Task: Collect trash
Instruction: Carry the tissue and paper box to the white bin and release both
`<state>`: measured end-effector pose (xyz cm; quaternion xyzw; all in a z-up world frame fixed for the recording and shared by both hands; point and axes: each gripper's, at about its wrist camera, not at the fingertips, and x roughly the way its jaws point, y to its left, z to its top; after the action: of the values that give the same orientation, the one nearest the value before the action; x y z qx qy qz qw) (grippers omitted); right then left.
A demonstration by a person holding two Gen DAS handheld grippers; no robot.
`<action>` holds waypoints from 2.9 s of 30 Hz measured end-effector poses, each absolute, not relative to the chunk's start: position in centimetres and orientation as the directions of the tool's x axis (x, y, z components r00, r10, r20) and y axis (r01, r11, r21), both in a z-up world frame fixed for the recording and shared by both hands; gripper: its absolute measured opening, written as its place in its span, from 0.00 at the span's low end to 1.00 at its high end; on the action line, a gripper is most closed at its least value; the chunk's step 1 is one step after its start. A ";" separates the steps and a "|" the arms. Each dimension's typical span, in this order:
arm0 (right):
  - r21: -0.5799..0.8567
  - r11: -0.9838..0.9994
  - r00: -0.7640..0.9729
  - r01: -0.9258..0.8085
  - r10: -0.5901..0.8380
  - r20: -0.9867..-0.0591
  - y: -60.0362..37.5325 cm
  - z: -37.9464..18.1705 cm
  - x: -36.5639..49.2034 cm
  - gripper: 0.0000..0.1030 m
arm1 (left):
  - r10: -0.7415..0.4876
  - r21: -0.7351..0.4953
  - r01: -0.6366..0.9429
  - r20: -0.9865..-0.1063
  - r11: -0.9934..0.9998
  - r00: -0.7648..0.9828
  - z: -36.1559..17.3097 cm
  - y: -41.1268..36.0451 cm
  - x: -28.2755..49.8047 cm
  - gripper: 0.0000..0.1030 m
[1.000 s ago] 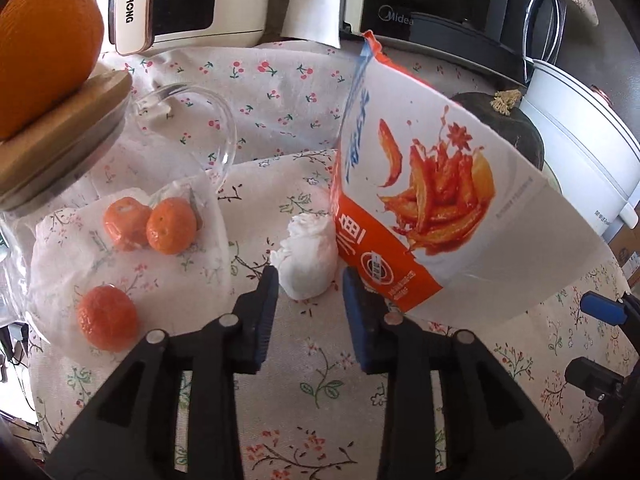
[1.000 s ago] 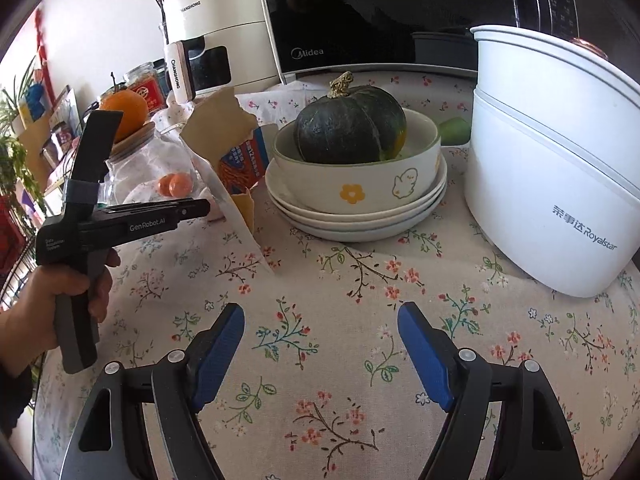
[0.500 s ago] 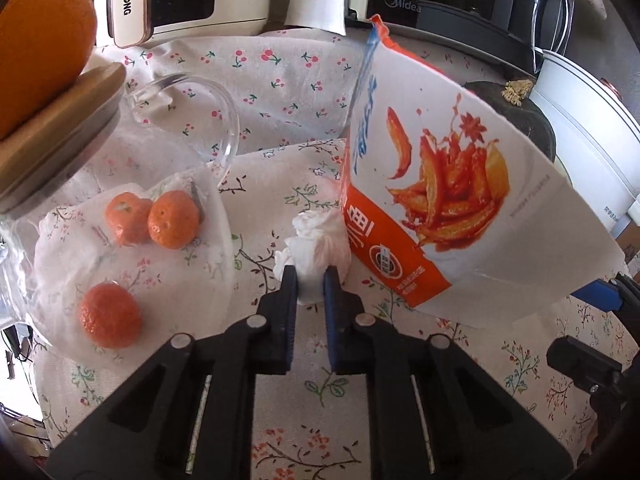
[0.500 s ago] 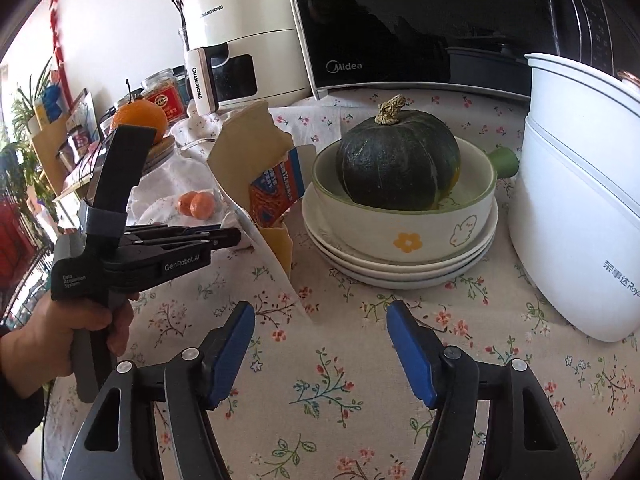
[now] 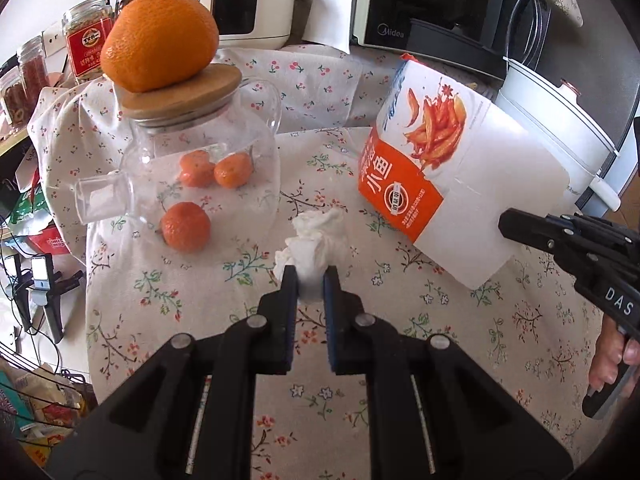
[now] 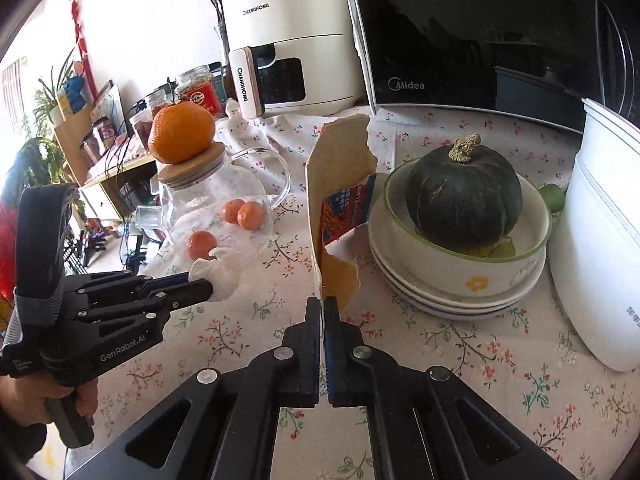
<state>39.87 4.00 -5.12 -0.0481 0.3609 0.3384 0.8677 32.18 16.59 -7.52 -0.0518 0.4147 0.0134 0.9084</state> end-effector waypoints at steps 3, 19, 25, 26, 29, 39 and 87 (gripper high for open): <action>0.151 0.768 0.515 -0.623 0.547 -0.660 3.0 -3.2 37.3 0.02 | -0.021 -0.083 -0.063 -0.752 0.995 0.658 -6.4 15.9 29.8 0.13; 0.107 0.836 0.595 -0.538 0.466 -0.655 -5.7 4.5 22.2 0.02 | -0.092 -0.093 0.034 -0.729 0.995 0.679 -1.2 9.6 16.8 0.13; 0.107 0.869 0.632 -0.484 0.431 -0.644 -9.7 5.4 17.5 0.02 | -0.149 -0.137 0.072 -0.722 0.988 0.676 -0.7 6.9 12.8 0.13; 0.108 0.874 0.639 -0.474 0.426 -0.641 -10.4 5.5 16.9 0.02 | -0.162 -0.146 0.080 -0.722 0.986 0.673 -0.7 6.4 12.3 0.13; 0.107 0.891 0.660 -0.440 0.402 -0.635 -12.8 5.5 15.2 0.02 | -0.202 -0.175 0.108 -0.716 0.979 0.668 -0.7 4.9 11.2 0.13; 0.111 0.957 0.684 -0.269 0.271 -0.677 -22.2 4.5 12.2 0.02 | -0.316 -0.175 0.280 -0.724 0.944 0.613 -1.7 -3.4 10.5 0.14; 0.160 0.979 0.653 0.128 0.038 -0.756 -39.4 1.2 7.7 0.80 | -0.333 -0.026 0.528 -0.802 0.849 0.495 -6.3 -21.3 8.1 0.84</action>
<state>7.71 -39.37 1.23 0.1002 0.4155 -0.0248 0.9037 8.07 -21.29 -6.28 0.1124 0.4351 -0.2511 0.8573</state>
